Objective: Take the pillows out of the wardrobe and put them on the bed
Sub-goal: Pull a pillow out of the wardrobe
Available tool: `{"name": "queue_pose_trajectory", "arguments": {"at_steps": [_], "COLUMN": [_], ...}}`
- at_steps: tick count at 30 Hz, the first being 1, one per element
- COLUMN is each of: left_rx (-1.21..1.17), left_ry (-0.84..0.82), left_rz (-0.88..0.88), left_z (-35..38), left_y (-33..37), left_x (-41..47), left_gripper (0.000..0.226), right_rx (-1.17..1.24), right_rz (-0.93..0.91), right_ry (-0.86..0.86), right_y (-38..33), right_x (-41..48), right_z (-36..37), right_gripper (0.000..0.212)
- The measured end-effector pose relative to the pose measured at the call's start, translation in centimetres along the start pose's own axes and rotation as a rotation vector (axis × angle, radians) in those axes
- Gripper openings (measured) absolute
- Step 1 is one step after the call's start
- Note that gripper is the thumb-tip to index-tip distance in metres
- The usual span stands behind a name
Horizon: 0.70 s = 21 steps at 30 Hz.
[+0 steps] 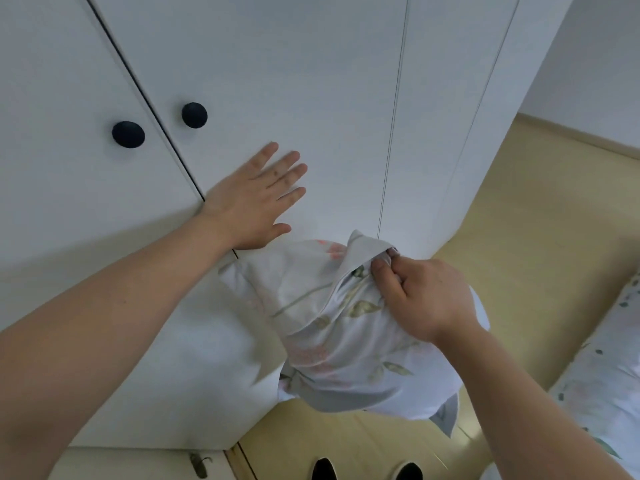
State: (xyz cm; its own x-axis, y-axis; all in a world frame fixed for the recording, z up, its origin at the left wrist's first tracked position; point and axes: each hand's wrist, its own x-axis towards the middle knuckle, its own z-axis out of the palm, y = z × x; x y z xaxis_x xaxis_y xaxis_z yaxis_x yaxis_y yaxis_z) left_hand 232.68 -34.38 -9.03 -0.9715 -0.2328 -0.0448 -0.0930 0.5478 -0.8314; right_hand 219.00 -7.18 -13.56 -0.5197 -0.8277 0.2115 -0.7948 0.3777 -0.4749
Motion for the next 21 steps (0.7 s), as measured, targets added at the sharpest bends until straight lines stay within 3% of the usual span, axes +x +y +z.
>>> {"name": "queue_pose_trajectory", "arguments": {"at_steps": [7,10,12,14,17,19,21], "left_rx": [-0.080,-0.128,-0.228,-0.577,-1.214,-1.369,-1.432], "left_ry": [-0.040,-0.153,-0.245,-0.311,-0.560,-0.624,-0.631], "left_rz": [-0.039,0.008,0.100,0.108,-0.010,0.027,0.091], "left_z": [-0.3,-0.9,-1.3,-1.7,-2.2,-2.8,-4.3], "left_y": [0.2,2.4,5.2,8.1,12.0,14.3,16.4], "left_x": [0.2,1.4,2.7,4.5,7.4,9.4,11.5], "left_gripper": [0.077,0.088,0.074,0.057,0.095,0.115,0.121], "right_rx": [-0.003,0.017,0.053,0.133,0.305,0.415,0.522], "right_rz": [0.085,0.153,0.212,0.285,0.395,0.464,0.490], "right_ry": [0.055,0.162,0.251,0.339,0.511,0.630,0.741], "right_y": [1.5,3.5,5.2,7.3,10.6,12.6,14.2], "right_x": [0.0,-0.3,-0.4,-0.7,-1.7,-2.7,-3.7], "right_z": [-1.6,-3.0,-4.2,-5.7,-8.5,-10.2,-12.1], "right_gripper": [0.055,0.055,0.057,0.058,0.055,0.054,0.052]}}
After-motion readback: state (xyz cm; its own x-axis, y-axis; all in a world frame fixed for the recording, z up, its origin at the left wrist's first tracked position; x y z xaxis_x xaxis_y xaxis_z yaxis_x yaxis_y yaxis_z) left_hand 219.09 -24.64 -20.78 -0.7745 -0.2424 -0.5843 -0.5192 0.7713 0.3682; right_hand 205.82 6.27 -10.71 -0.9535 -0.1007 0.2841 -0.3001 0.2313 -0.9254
